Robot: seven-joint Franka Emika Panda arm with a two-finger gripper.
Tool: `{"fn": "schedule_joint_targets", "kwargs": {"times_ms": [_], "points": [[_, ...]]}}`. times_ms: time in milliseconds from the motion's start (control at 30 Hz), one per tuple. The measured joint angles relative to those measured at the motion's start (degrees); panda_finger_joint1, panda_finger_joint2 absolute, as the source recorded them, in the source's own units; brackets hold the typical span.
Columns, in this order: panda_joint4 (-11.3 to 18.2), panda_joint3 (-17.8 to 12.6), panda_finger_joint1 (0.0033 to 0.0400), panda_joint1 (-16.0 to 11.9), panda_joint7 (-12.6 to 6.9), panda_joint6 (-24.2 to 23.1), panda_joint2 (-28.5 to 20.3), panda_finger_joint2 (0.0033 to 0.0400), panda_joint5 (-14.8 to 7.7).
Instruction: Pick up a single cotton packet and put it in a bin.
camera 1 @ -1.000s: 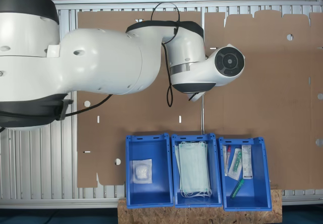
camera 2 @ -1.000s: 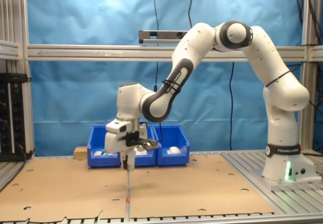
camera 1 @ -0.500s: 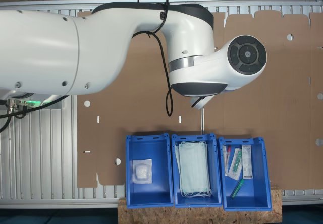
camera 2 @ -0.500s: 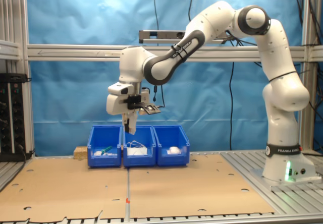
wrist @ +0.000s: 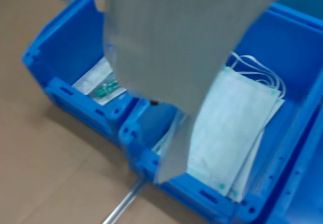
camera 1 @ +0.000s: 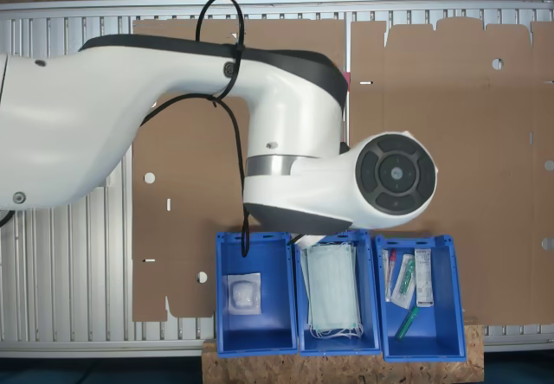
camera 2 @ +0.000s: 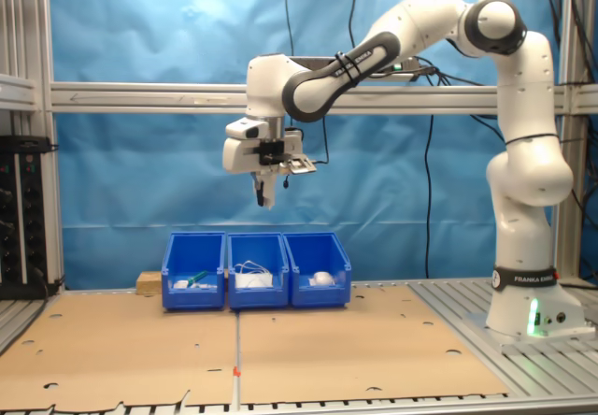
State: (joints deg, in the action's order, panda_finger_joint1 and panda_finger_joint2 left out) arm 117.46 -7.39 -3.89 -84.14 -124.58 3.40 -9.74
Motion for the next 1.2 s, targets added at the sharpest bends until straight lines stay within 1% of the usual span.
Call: {"fn": "schedule_joint_targets", "kwargs": {"times_ms": [33,67,200,533,667,900,1200], "points": [[0.4,-0.7,0.0052,0.0,0.00,0.2,-0.3,0.0052,-0.3],[1.1,-2.2,0.0052,-0.1,0.00,0.5,-0.8,0.0052,-0.9],[2.4,-4.9,0.0052,-0.2,0.00,0.8,-1.2,0.0052,-2.2],[6.2,-10.7,0.0052,-0.5,0.00,-0.4,-1.6,0.0052,-6.5],[8.2,-12.3,0.0052,-0.7,0.00,-1.4,-2.1,0.0052,-7.9],[11.1,-14.5,0.0052,-0.7,0.00,-3.1,-3.1,0.0052,-9.5],[13.0,-16.2,0.0052,-0.7,0.00,-6.3,-3.6,0.0052,-13.3]]}}
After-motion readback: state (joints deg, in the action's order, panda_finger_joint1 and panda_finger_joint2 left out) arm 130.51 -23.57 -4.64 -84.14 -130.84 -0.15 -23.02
